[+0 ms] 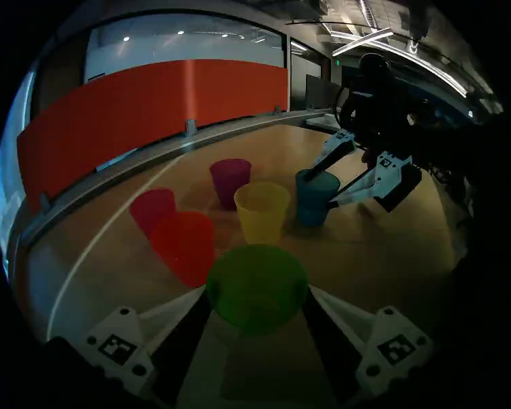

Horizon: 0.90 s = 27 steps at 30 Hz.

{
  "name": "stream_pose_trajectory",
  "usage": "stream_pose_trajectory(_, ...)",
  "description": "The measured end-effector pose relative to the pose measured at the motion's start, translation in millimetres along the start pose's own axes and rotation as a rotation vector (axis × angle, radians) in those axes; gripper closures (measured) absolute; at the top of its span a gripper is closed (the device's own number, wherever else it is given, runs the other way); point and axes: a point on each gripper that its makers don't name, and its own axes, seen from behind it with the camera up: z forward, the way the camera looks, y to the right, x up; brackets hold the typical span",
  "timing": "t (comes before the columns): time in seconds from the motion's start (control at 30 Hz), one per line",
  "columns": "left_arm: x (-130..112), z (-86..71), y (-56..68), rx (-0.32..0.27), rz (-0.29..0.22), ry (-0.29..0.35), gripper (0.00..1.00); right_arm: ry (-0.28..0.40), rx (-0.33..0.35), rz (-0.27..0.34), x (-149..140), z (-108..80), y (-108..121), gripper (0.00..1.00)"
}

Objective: Pour water

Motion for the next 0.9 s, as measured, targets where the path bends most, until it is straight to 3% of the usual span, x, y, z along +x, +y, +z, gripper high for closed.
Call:
stream_pose_trajectory(0.5,4.8,-2.9,-3.8,0.012,-0.011,0.017,0.13,0.004,0.007,-0.002,-1.4,3.1,-1.0,0.09)
stream_pose_trajectory(0.9,34.0,-15.1,-2.9,0.017,-0.008,0.084,0.13,0.06,-0.002,-0.01,32.7,-24.4,-1.0,0.09)
